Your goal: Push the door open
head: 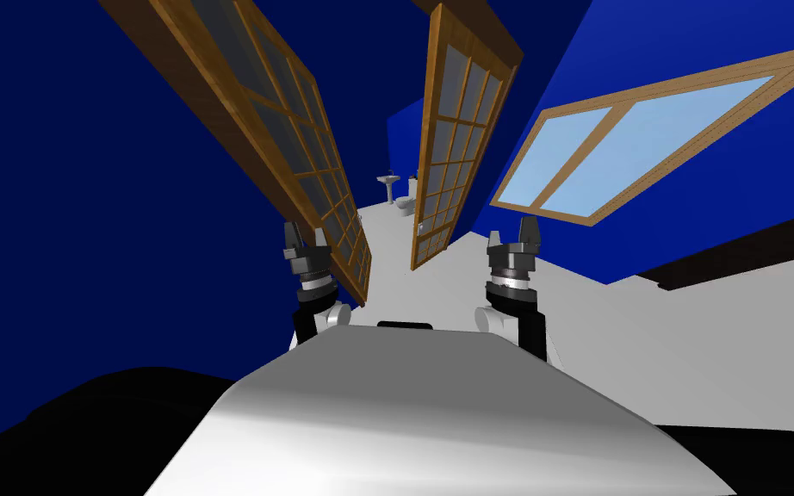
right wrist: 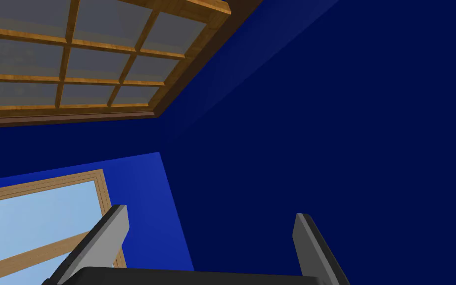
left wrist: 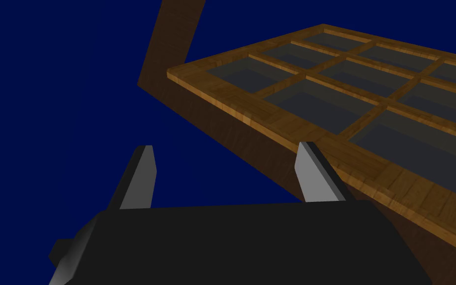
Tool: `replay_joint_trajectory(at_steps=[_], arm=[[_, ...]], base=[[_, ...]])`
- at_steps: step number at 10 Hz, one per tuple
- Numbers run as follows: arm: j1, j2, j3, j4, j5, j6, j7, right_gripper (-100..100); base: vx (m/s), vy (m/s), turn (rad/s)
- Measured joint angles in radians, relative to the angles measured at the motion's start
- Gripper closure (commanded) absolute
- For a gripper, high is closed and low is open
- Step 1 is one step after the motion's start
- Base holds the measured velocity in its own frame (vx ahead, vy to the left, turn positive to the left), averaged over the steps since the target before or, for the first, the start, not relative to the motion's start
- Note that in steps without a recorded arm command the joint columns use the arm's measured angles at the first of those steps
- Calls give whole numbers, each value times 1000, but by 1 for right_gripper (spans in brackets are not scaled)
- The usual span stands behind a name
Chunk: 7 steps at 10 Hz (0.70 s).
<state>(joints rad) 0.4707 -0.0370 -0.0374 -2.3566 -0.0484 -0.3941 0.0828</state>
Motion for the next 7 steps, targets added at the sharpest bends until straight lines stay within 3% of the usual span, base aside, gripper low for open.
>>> replay_joint_trajectory(at_steps=[7], arm=[[-14,-27,-23,146,75,-65,111,-100]], base=[[119,-69,89]])
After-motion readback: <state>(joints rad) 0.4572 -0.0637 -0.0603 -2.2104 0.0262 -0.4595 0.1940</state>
